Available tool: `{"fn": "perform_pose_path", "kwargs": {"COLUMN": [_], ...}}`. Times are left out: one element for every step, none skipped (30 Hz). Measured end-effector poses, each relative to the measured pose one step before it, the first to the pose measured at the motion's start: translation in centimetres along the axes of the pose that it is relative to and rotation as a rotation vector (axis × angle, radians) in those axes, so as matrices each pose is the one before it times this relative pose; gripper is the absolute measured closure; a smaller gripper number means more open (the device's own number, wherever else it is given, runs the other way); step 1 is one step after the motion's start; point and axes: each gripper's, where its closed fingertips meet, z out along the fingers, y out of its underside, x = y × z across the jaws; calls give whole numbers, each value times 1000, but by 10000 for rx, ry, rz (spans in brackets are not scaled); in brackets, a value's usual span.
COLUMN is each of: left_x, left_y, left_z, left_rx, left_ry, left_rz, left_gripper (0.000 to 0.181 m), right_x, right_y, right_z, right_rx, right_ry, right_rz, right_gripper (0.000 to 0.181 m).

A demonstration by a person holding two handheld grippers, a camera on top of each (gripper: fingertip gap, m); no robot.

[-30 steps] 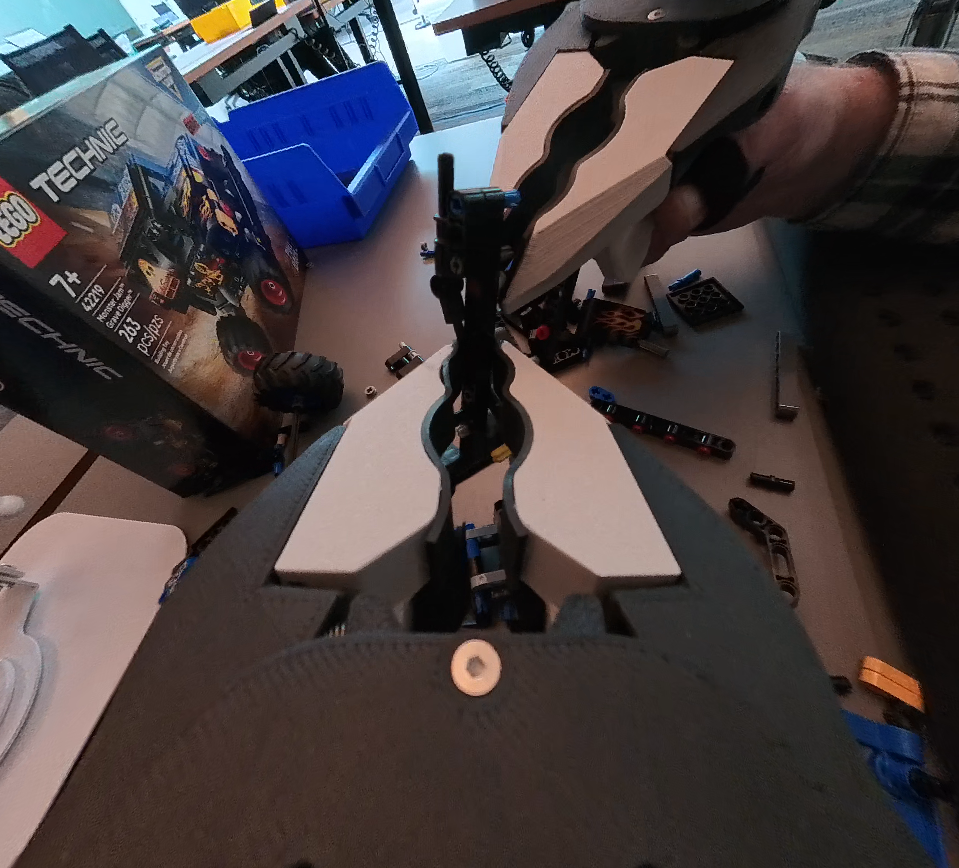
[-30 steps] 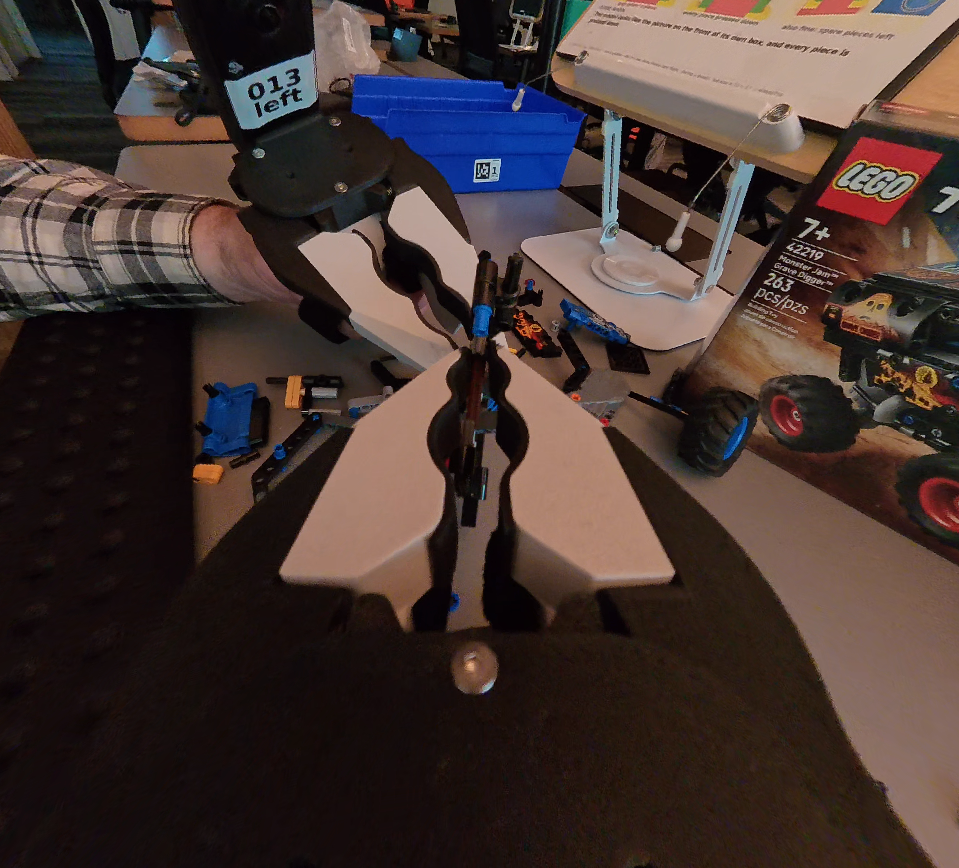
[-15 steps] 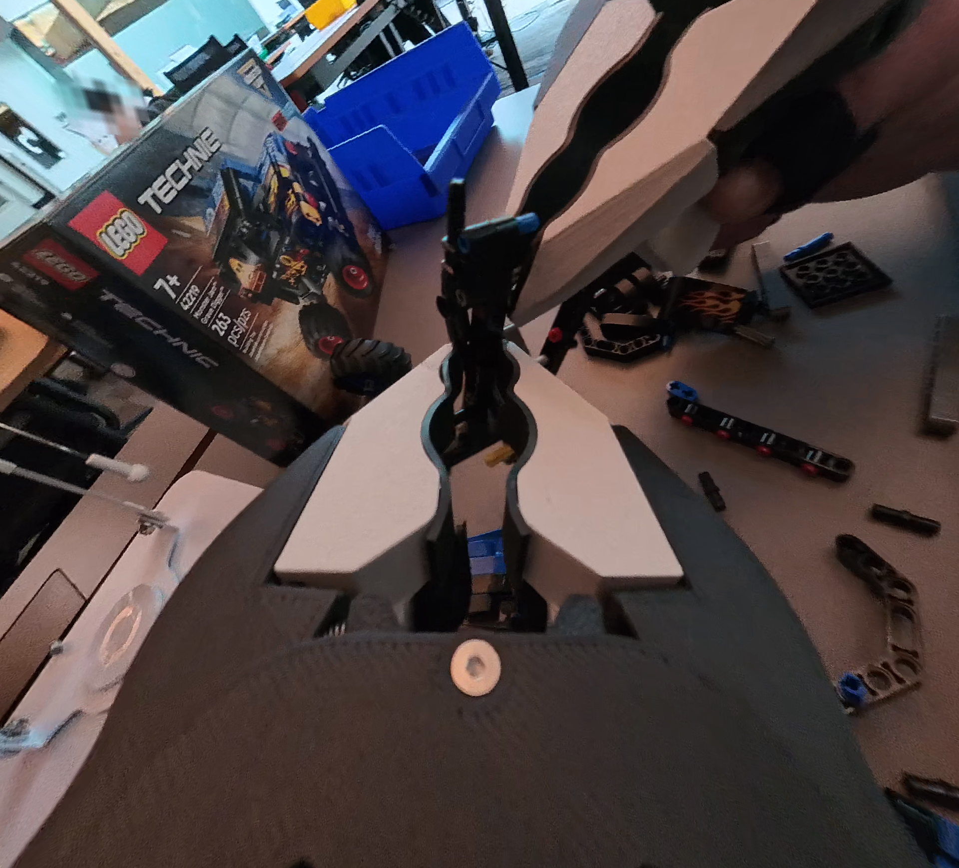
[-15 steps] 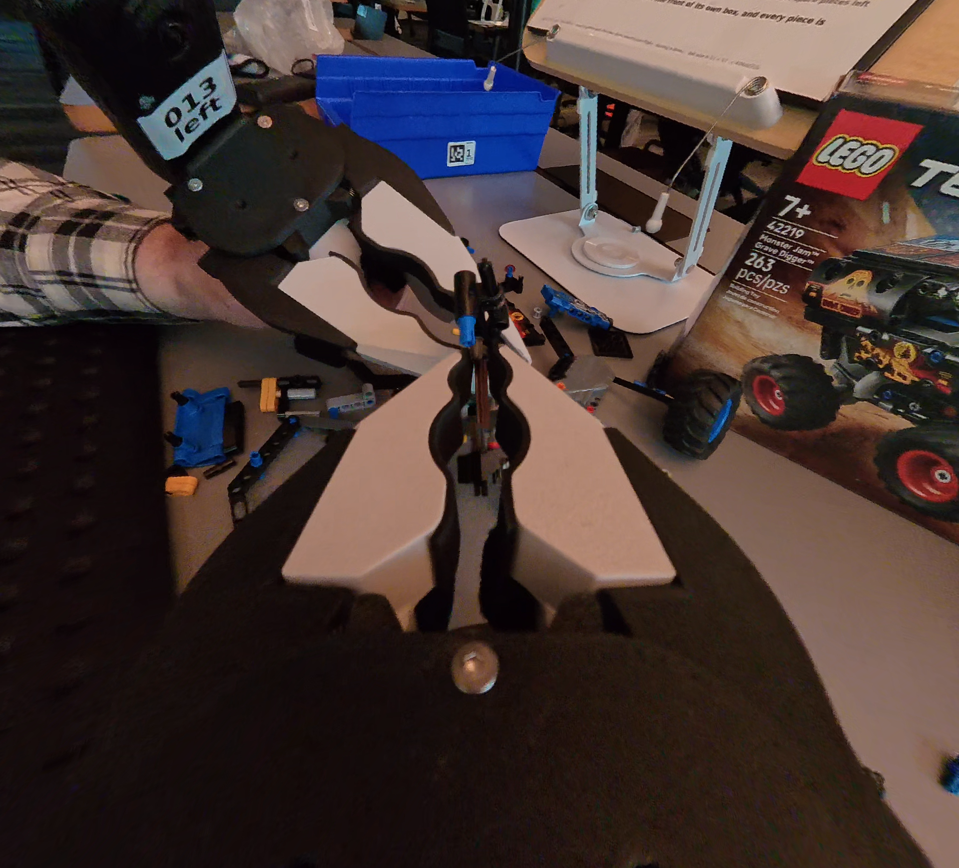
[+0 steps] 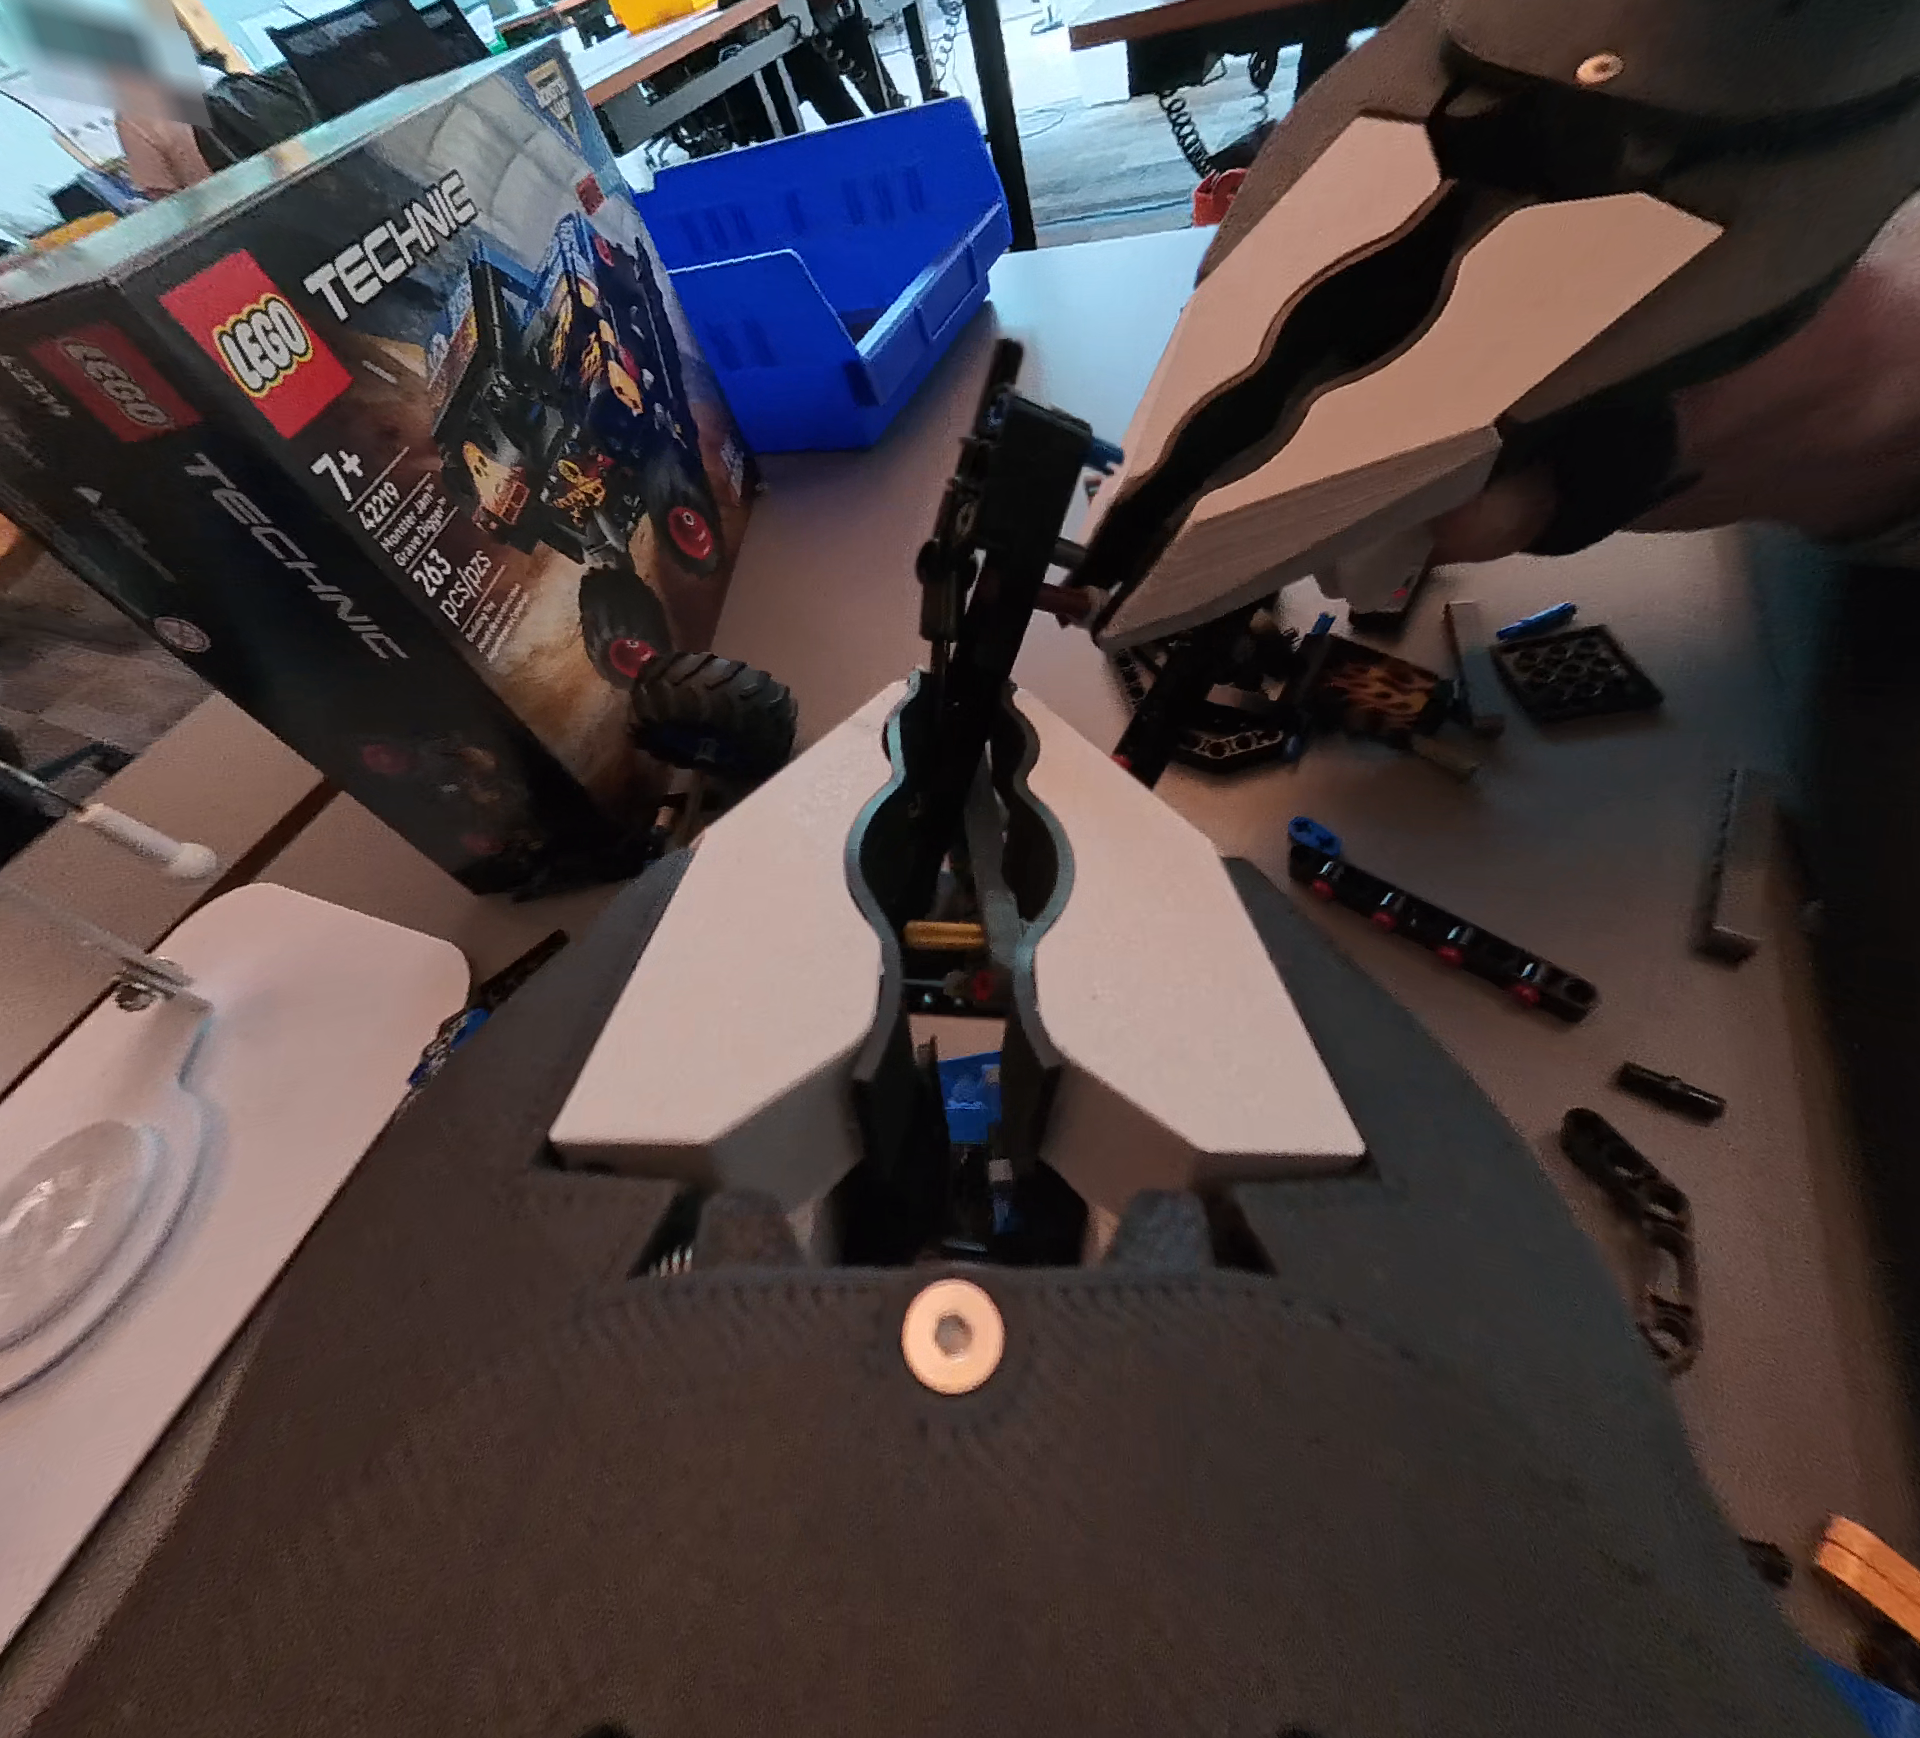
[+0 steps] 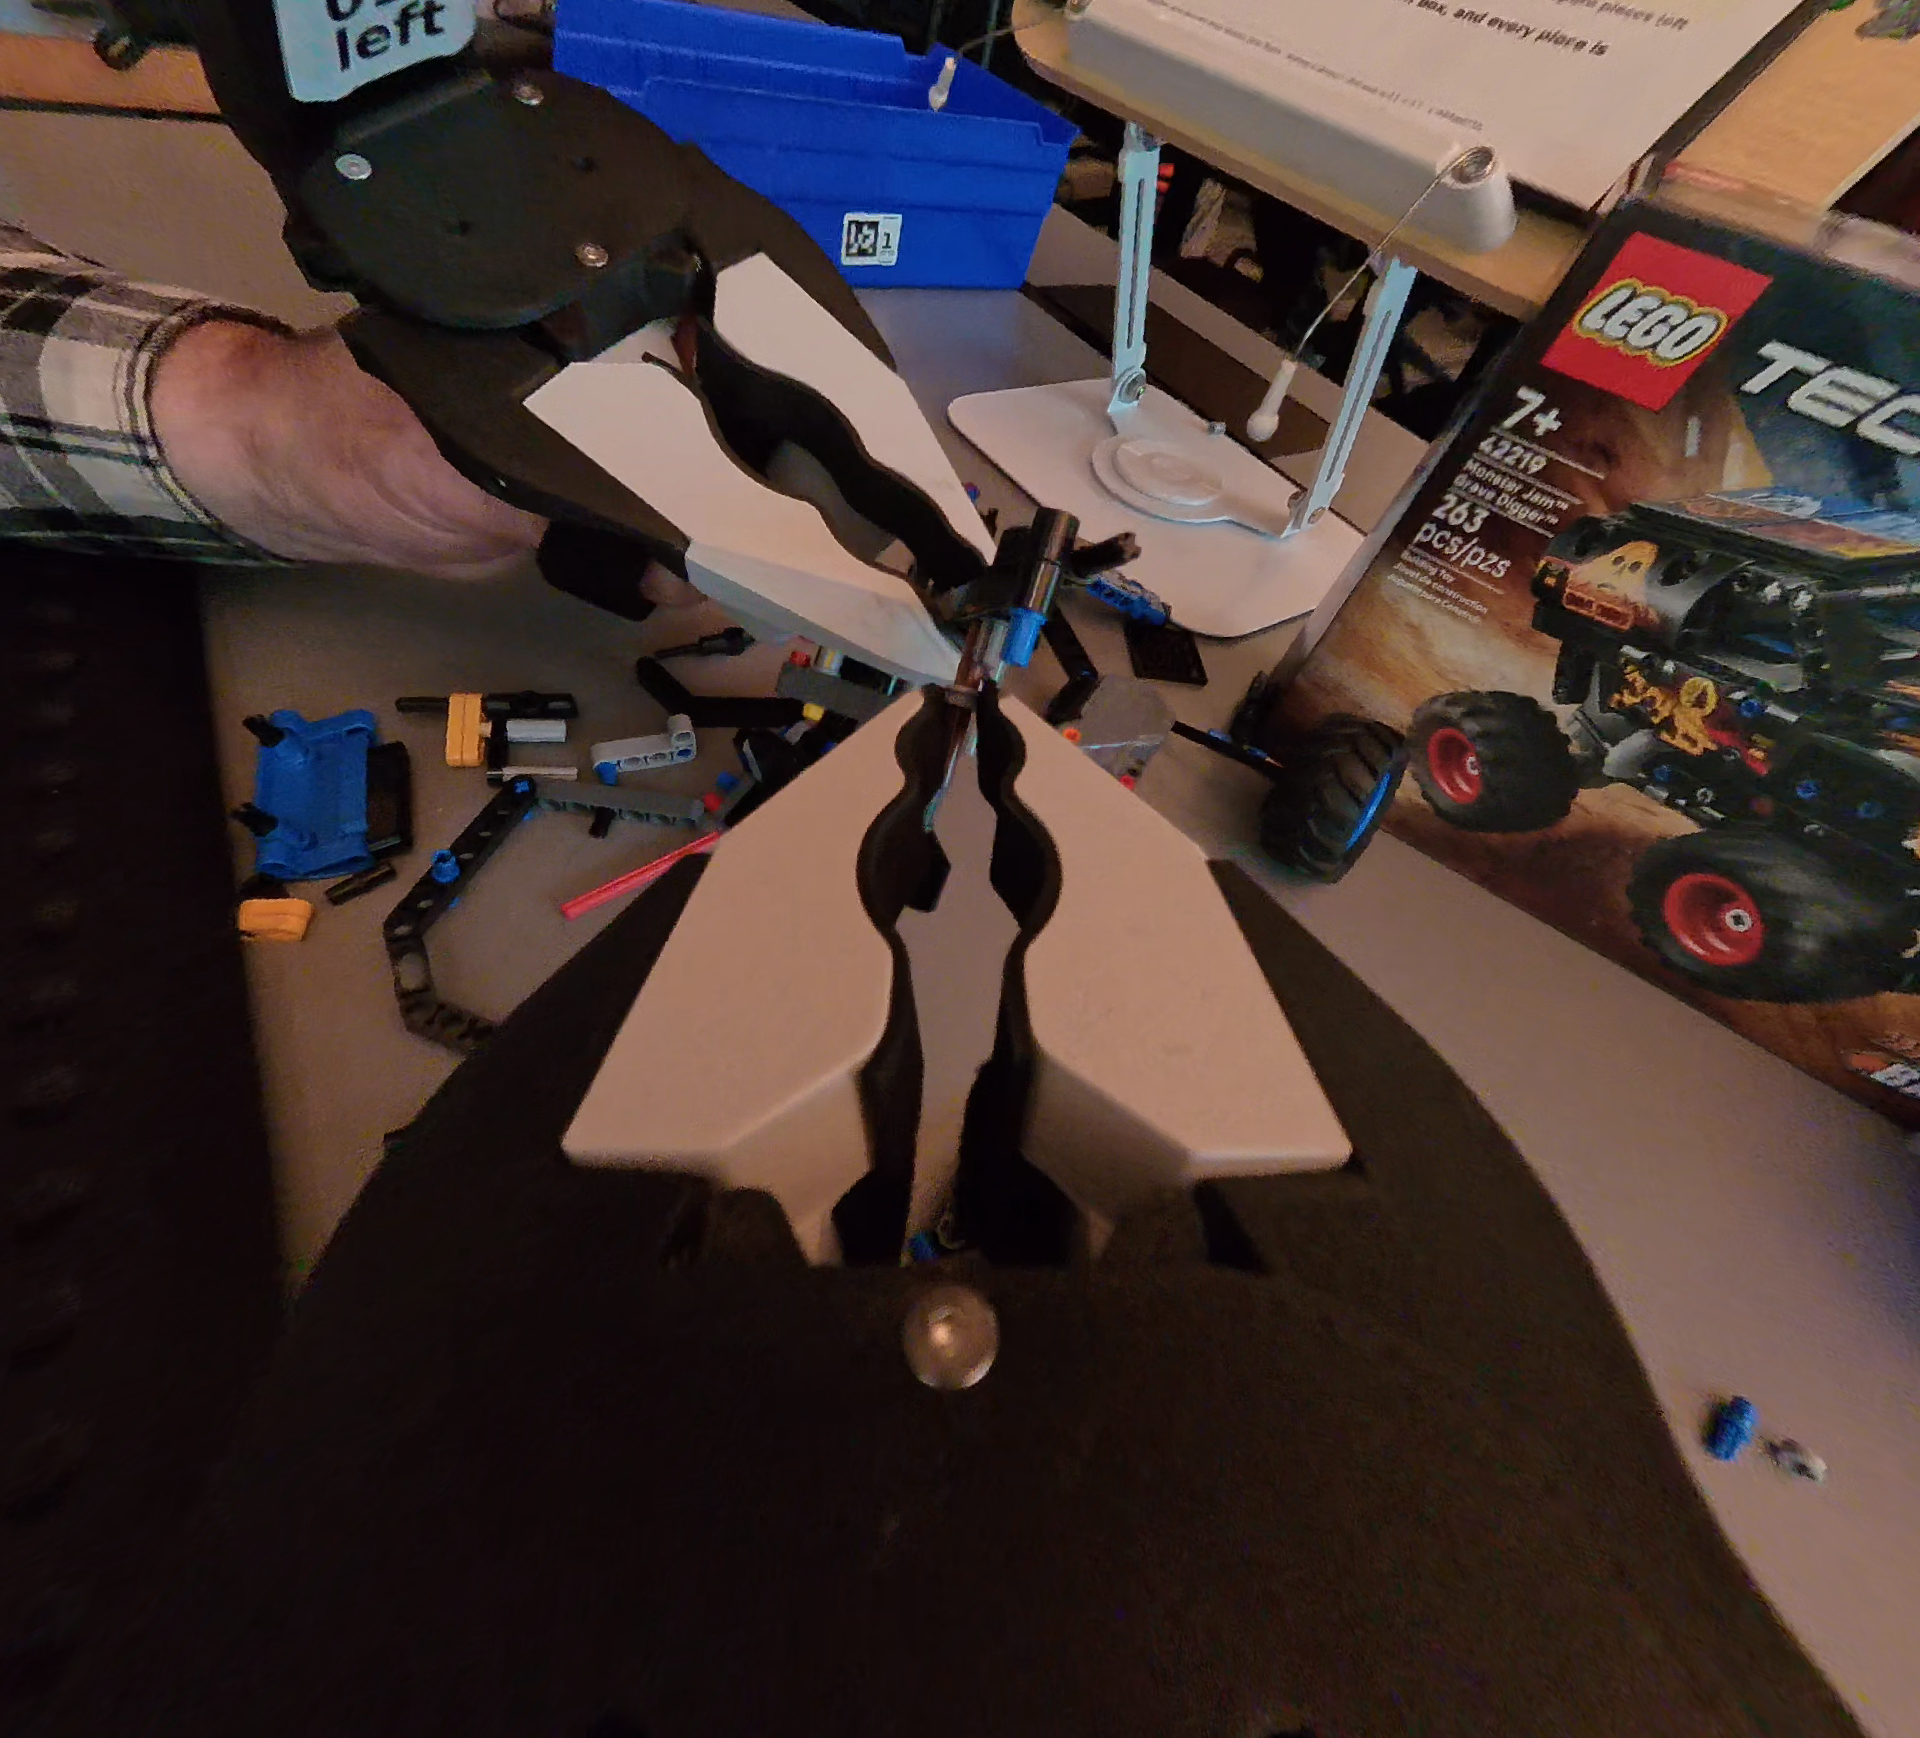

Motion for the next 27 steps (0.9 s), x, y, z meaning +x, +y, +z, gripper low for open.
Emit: {"fn": "perform_pose_path", "kwargs": {"left_x": [-15, 50, -56, -75, -5, -94, -274, -357, -550, -1063, -573, 402, 682, 155, -412, -206, 796, 530, 124, -88, -188, -126, 25, 47, 191, 321, 218], "left_y": [86, -77, -100, 8, -74, -238, -9, -31, -242, -540, -383, 384, 697, 194, -357, -562, 84, 1210, 881, 198, -402, -450, -156, 147, 235, 193, 160], "left_z": [56, -10, -54, -6, -9, -118, -70, -94, -237, -608, -472, 106, 458, 273, -186, -327, -14, 381, 323, 59, -153, -174, -69, 42, 97, 144, 138], "left_rx": [-53, 70, 70, -39, 29, 148, 4, 58, 146, 315, 234, -199, -429, -95, 277, 323, -15, -585, -377, -166, 109, 176, 57, -89, -102, -72, -93], "left_ry": [-66, 141, 47, -124, -23, 54, -114, -128, -154, -197, 94, 36, -108, 16, 191, 324, 526, 138, -159, -181, -133, -40, 44, 23, 63, 140, 67], "left_rz": [120, -191, -113, 135, -41, -186, -8, -131, -304, -316, -563, 331, 805, 72, -471, -421, 258, 353, 318, 293, 104, -51, -57, 39, 115, 84, 93], "left_gripper": [172, 171, 171, 173, 172, 171, 172, 172, 171, 172, 173, 172, 173, 173, 172, 172, 171, 171, 172, 172, 172, 172, 172, 172, 171, 171, 171], "right_x": [-21, -28, -40, 20, 22, -21, 24, 38, -41, 58, 7, -256, -204, -62, 55, 64, -104, -211, -50, 90, 95, 145, 289, 220, 12, -79, -125], "right_y": [235, -31, -76, 28, -9, -225, -23, 87, -144, -22, -119, -238, 233, 267, -132, -300, -122, 299, 655, 378, -215, -467, -251, -27, -3, 23, 139], "right_z": [40, -55, -65, -16, -12, -71, -18, -27, -139, -276, -144, 203, 447, 150, -339, -400, -96, 185, 290, 180, -26, -158, -161, -101, -23, 61, 136], "right_rx": [-100, 10, 58, 18, -4, 131, 65, 18, 97, 71, 157, 130, -220, -195, 135, 252, 119, -125, -343, -249, 79, 260, 146, 14, 4, -20, -90], "right_ry": [-114, -40, -46, 2, 36, -39, -105, -67, -62, -4, -93, -164, -8, 47, -21, -69, -133, -134, 9, 146, 111, 50, 95, 97, 6, -25, -34], "right_rz": [103, 18, 98, 88, -14, 120, 283, 189, 122, 32, 183, 110, -180, -175, 47, 158, 56, -62, -156, -188, -71, 110, 143, 20, -55, -67, -87], "right_gripper": [177, 177, 177, 178, 178, 178, 178, 178, 178, 178, 178, 178, 177, 177, 177, 177, 177, 177, 176, 176, 173, 169, 164, 162, 163, 163, 157]}}
